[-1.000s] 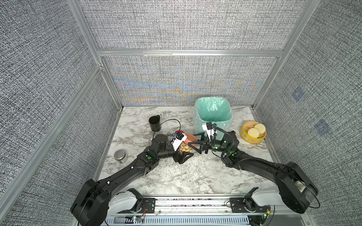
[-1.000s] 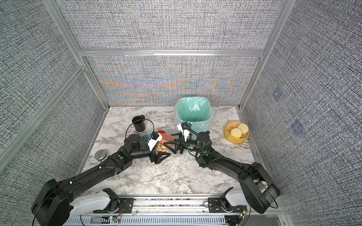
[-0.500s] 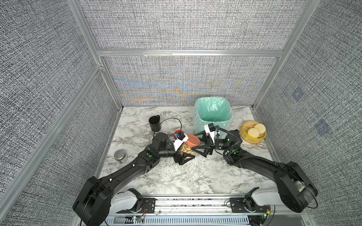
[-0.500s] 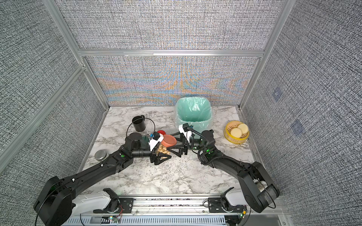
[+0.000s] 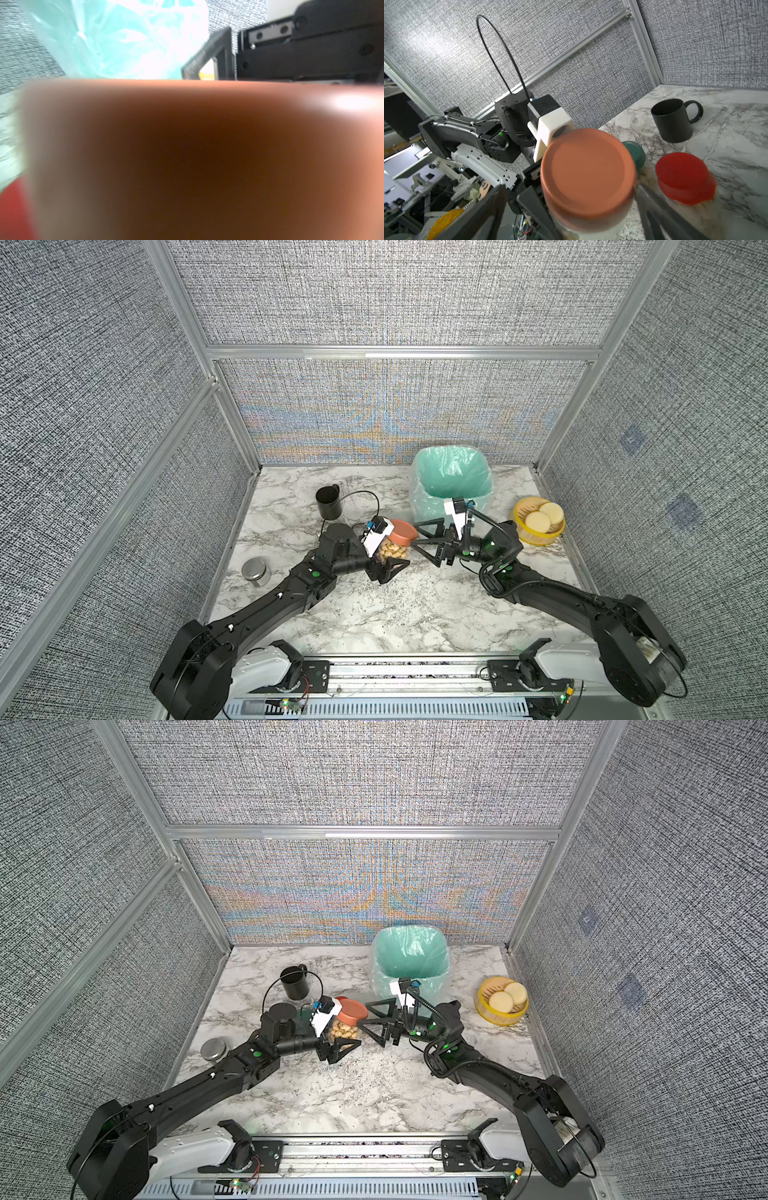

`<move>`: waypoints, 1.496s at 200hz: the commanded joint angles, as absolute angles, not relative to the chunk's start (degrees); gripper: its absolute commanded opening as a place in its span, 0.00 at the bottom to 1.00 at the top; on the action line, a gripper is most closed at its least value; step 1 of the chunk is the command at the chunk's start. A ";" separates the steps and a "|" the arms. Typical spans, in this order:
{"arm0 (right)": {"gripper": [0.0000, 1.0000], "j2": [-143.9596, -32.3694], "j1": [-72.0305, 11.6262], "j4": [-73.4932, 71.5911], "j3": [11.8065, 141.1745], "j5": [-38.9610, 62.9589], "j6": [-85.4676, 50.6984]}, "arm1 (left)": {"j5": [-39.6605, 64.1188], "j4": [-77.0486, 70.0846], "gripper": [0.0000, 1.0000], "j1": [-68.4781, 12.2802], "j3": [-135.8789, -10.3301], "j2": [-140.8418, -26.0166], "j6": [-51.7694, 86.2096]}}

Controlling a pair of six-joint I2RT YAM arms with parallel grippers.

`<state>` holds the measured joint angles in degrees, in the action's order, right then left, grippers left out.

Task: Empty moldy peanuts from jars
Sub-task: Unscrew the lid from the jar.

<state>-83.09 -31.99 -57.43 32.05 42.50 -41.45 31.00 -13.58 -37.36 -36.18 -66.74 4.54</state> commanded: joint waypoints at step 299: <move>0.78 -99.51 -30.85 -79.77 37.41 59.82 -39.36 | 43.95 -17.25 0.00 -37.09 -37.77 -66.56 5.89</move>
<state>-95.29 -32.12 -67.40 36.40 49.78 -37.01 35.94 -11.03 -37.04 -36.51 -66.41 4.99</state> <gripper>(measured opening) 0.843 0.866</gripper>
